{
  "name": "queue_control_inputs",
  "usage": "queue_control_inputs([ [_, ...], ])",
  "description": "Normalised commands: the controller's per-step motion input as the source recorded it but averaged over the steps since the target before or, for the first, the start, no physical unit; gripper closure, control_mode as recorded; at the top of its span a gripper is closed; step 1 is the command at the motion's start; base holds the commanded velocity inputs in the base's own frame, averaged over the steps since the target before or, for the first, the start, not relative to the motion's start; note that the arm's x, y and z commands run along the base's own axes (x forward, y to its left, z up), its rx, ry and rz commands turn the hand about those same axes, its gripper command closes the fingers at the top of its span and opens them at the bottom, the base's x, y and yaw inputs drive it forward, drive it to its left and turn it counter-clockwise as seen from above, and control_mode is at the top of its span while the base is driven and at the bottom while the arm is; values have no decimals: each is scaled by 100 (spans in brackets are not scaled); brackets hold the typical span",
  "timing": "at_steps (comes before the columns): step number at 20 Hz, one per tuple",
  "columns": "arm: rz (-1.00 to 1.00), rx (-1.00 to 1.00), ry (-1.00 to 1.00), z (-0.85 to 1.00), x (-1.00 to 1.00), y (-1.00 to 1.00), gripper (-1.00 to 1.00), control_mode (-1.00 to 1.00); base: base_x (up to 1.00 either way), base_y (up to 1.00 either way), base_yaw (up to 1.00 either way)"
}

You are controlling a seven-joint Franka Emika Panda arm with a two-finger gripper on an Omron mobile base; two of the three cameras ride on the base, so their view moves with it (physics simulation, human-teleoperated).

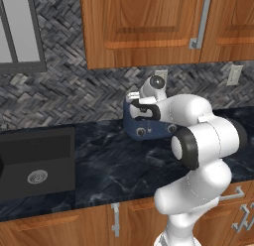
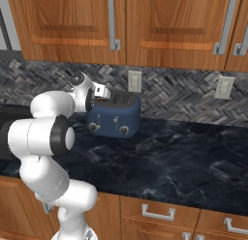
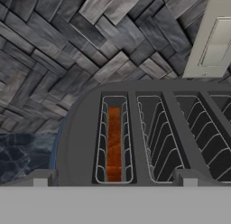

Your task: Start the toaster. Once the lever pops up, take the bread to the plate on the dining counter.

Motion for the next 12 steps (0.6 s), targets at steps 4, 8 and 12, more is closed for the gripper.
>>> queue_control_inputs([
  [4, 0, 0, 0, 0, 0, 0, -100, -100, 0, 0, 0],
  [8, 0, 0, 0, 0, 0, 0, -100, -100, 0, 0, 0],
  [12, 0, 0, 0, 0, 0, 0, -100, -100, 0, 0, 0],
])
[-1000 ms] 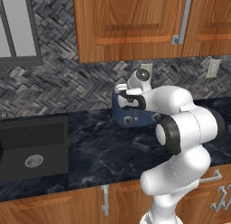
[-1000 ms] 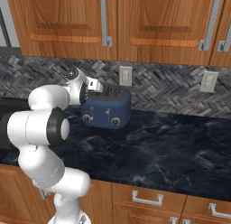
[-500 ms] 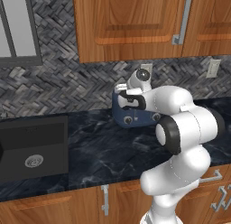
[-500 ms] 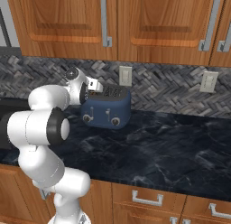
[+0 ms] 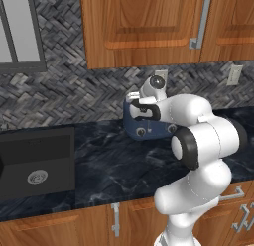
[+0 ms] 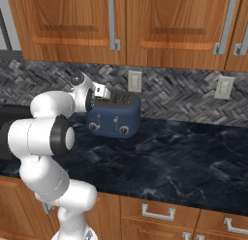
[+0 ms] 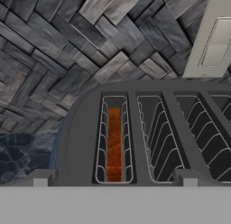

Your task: Start the toaster. Once the lever pops up, take the bread to the plate on the dining counter.

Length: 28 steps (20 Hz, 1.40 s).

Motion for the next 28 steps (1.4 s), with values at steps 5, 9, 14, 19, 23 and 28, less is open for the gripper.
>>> queue_control_inputs([
  [5, 0, 0, 0, 0, 0, 0, -100, -100, 0, 0, 0],
  [9, 0, 0, 0, 0, 0, 0, -100, -100, 0, 0, 0],
  [14, 0, 0, 0, 0, 0, 0, -100, -100, 0, 0, 0],
  [19, 0, 0, 0, 0, 0, 0, -100, -100, 0, 0, 0],
  [23, 0, 0, 0, 0, 0, 0, -100, -100, 0, 0, 0],
  [28, 0, 0, 0, 0, 0, 0, -100, -100, 0, 0, 0],
])
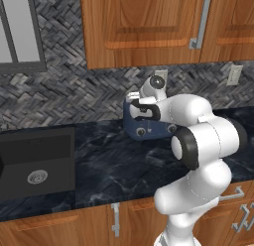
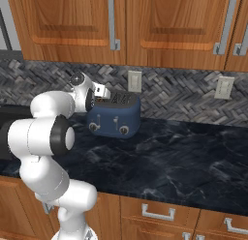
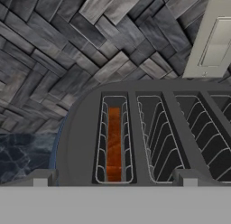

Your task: Start the toaster. Once the lever pops up, take the bread to the plate on the dining counter.

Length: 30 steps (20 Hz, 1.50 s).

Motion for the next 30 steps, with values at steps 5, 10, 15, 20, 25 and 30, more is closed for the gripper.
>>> queue_control_inputs([
  [5, 0, 0, 0, 0, 0, 0, -100, -100, 0, 0, 0],
  [10, 0, 0, 0, 0, 0, 0, -100, -100, 0, 0, 0],
  [15, 0, 0, 0, 0, 0, 0, -100, -100, 0, 0, 0],
  [20, 0, 0, 0, 0, 0, 0, -100, -100, 0, 0, 0],
  [25, 0, 0, 0, 0, 0, 0, -100, -100, 0, 0, 0],
  [30, 0, 0, 0, 0, 0, 0, -100, -100, 0, 0, 0],
])
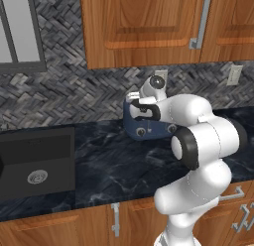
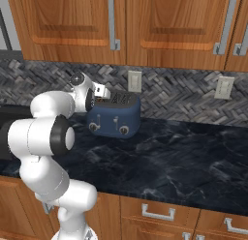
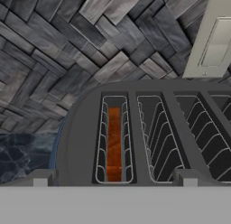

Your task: Start the toaster. Once the lever pops up, take the bread to the plate on the dining counter.

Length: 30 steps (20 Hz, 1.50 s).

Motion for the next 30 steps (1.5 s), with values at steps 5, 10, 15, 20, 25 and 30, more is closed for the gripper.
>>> queue_control_inputs([
  [5, 0, 0, 0, 0, 0, 0, -100, -100, 0, 0, 0],
  [10, 0, 0, 0, 0, 0, 0, -100, -100, 0, 0, 0],
  [15, 0, 0, 0, 0, 0, 0, -100, -100, 0, 0, 0],
  [20, 0, 0, 0, 0, 0, 0, -100, -100, 0, 0, 0],
  [25, 0, 0, 0, 0, 0, 0, -100, -100, 0, 0, 0],
  [30, 0, 0, 0, 0, 0, 0, -100, -100, 0, 0, 0],
])
